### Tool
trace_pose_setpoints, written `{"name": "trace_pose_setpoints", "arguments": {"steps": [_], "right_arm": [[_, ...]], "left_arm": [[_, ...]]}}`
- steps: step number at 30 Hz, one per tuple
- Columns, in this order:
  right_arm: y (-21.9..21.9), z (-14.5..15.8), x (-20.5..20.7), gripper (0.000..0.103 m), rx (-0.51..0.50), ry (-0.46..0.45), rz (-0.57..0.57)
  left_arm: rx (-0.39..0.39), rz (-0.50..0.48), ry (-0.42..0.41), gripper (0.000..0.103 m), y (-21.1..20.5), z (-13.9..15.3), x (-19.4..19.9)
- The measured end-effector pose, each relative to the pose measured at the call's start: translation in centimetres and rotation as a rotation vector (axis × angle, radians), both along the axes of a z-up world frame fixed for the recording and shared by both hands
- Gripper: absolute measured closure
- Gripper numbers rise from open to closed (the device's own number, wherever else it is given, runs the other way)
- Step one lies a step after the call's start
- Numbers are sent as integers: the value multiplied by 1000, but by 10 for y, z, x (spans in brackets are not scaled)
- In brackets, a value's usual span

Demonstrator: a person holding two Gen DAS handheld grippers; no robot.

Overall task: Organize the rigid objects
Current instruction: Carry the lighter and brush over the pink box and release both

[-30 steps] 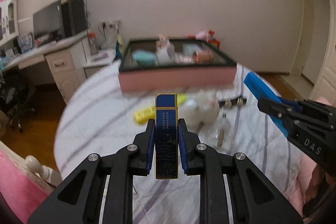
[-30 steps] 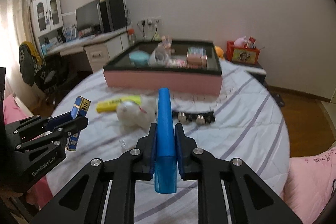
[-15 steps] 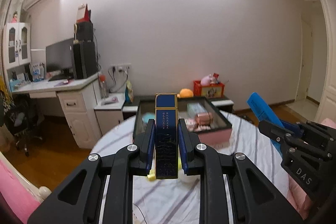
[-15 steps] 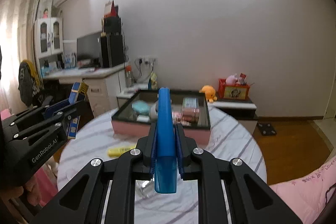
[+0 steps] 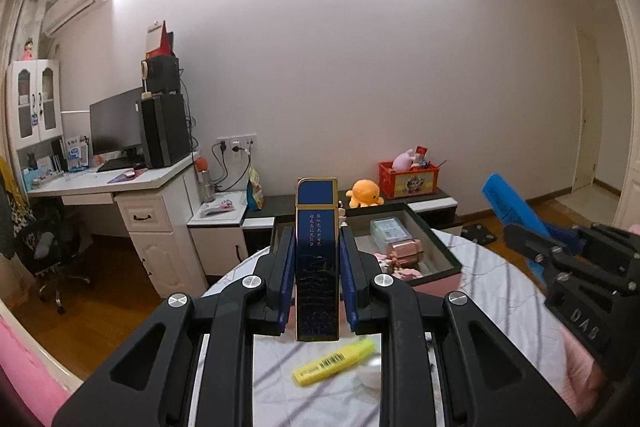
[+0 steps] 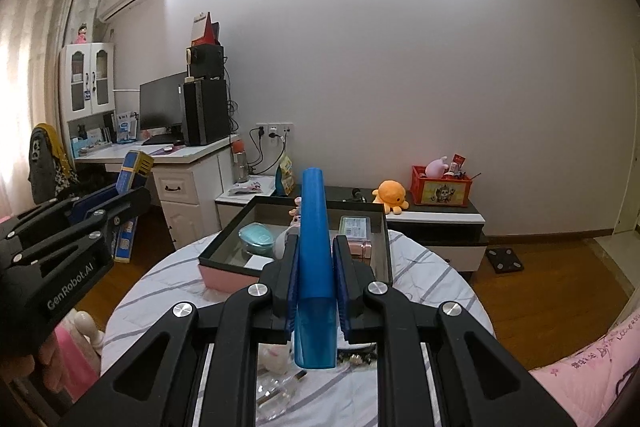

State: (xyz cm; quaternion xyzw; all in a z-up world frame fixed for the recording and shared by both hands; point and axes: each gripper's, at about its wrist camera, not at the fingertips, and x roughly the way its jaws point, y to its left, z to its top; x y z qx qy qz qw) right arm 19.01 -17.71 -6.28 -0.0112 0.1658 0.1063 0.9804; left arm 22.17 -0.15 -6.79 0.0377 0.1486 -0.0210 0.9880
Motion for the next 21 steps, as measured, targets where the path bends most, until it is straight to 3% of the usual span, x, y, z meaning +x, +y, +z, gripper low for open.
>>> {"name": "trace_pose_setpoints", "arguments": {"steps": [7,11,17,21], "right_arm": [[-7,-13,68,87,-42,87,-10],[-10,-31,114,87,-56,164,-10],[-13,-65,171,87,-88,275,-32],[-16,-86,196,87,-105,339,-42]], "left_arm": [[51,0,65,83,10,-11,70],[35,-18,129,83,21,-21,121],[27,-38,257,83,20,-55,190],[54,-38,320,83,14,-80,213]]}}
